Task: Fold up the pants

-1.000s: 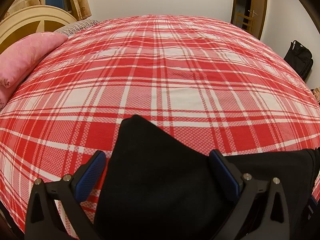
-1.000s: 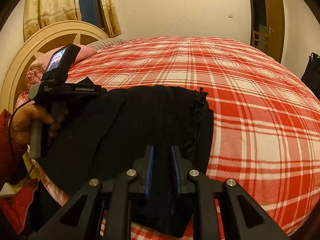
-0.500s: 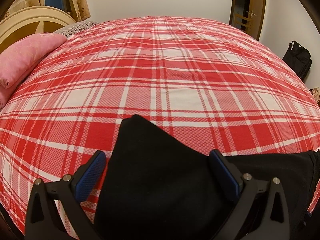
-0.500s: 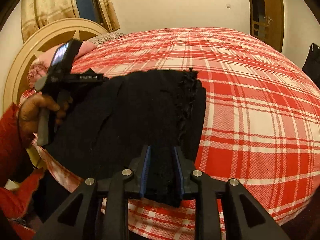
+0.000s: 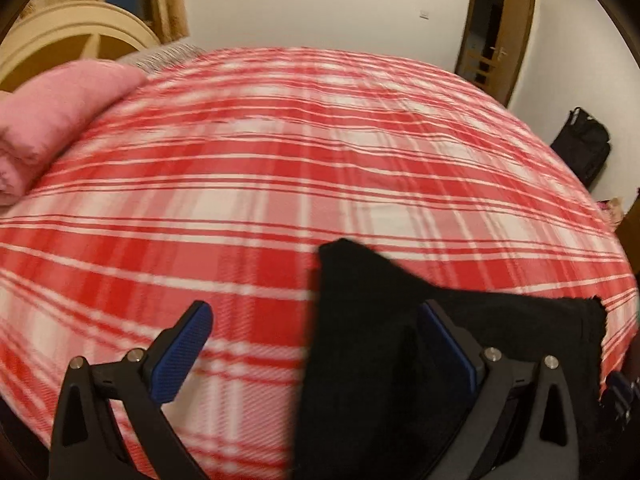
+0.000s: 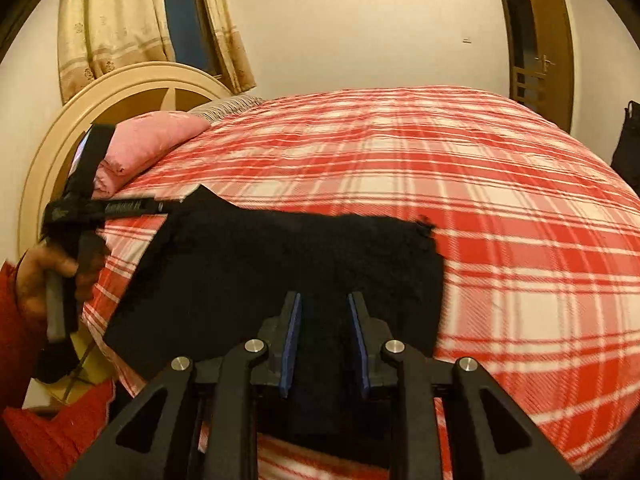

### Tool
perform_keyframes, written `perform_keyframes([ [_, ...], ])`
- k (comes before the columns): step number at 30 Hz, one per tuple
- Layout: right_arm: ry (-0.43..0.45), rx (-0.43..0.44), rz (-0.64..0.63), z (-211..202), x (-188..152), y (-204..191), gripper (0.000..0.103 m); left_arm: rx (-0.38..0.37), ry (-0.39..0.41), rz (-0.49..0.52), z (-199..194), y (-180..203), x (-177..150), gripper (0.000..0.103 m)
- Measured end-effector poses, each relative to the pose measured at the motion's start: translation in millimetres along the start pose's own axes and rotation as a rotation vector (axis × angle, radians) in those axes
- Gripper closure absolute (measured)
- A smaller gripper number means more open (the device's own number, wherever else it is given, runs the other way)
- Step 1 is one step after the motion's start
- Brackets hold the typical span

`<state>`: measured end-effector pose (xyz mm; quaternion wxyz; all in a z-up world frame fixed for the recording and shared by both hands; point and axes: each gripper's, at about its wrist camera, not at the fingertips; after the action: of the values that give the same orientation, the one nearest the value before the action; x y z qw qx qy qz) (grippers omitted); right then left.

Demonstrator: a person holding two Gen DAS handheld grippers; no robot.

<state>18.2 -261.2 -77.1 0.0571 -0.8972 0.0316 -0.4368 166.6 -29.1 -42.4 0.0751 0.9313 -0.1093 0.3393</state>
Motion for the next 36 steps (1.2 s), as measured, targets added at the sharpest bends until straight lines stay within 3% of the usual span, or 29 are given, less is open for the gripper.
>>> perform_keyframes([
  [5, -0.009, -0.002, -0.05, 20, 7, -15, 0.079, -0.019, -0.037, -0.026, -8, -5, -23, 0.0],
  [8, -0.074, -0.03, -0.053, 40, -5, -9, 0.079, 0.015, -0.06, -0.002, 0, 1, -37, 0.0],
  [10, -0.048, -0.012, -0.038, 37, -9, -4, 0.079, 0.05, -0.082, 0.026, 10, 5, -46, 0.0],
  [16, -0.028, 0.006, -0.008, 25, -3, -7, 0.077, 0.007, -0.091, -0.042, 11, -7, -49, 0.0],
  [20, 0.009, 0.014, -0.029, 13, 4, -16, 0.077, 0.022, -0.1, -0.017, -2, -3, -52, 0.0],
  [25, -0.027, 0.0, -0.069, 19, -4, -22, 0.077, -0.012, -0.088, 0.012, -17, 2, -64, 0.0],
  [28, -0.075, -0.029, -0.045, 30, -15, -14, 0.077, 0.01, -0.119, 0.024, -8, 3, -73, 0.0],
  [31, -0.072, -0.016, -0.028, 29, -14, -10, 0.077, -0.013, -0.126, -0.023, -5, 1, -75, 0.0],
  [36, -0.049, 0.002, 0.006, 21, -10, -8, 0.077, 0.005, -0.116, -0.001, -7, 6, -74, 0.0],
])
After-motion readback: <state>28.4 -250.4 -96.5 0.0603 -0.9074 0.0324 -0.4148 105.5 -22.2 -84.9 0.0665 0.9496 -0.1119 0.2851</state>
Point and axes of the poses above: each gripper's, at about its wrist camera, not at the fingertips, and z roughly the way its jaws point, y to its right, x to its top, and after that the axes turned 1 degree about y, right-handed
